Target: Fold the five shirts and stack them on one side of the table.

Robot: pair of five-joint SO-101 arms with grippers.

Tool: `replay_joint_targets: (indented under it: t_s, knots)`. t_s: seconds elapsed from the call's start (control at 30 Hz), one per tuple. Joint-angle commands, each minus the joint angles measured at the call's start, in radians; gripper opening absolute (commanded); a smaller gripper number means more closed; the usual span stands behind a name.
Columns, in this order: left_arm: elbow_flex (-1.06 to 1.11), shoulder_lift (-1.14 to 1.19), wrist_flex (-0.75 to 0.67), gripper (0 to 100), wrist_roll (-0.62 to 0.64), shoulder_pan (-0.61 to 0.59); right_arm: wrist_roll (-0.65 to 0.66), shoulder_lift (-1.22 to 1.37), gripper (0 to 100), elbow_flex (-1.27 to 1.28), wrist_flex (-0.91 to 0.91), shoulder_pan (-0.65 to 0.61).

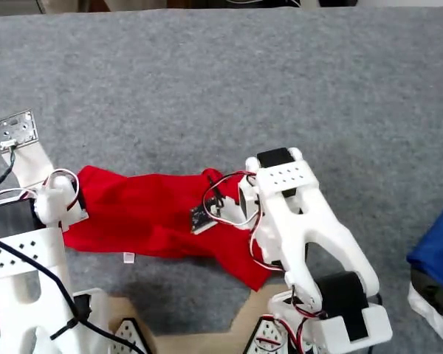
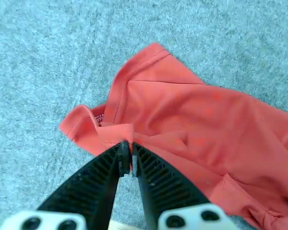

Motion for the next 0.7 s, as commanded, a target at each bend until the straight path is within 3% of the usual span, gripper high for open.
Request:
replay_joint_targets:
  t_s: [0.0, 0.27, 0.47, 0.67]
  knots:
    - [-0.003, -0.004, -0.018, 2, 0.008, -0.003, 0.009, 0.002, 14.3, 0.007, -0.018, -0.010]
    - [-0.003, -0.004, -0.018, 2, 0.008, -0.003, -0.025, 0.002, 14.0, 0.064, -0.109, -0.027]
    - [-0.003, -0.004, -0.018, 2, 0.008, -0.003, -0.092, 0.002, 3.8, 0.101, -0.146, -0.087]
    - [-0.003, -0.004, -0.018, 2, 0.005, -0.005, -0.100, -0.007, 0.6, 0.097, -0.141, -0.085]
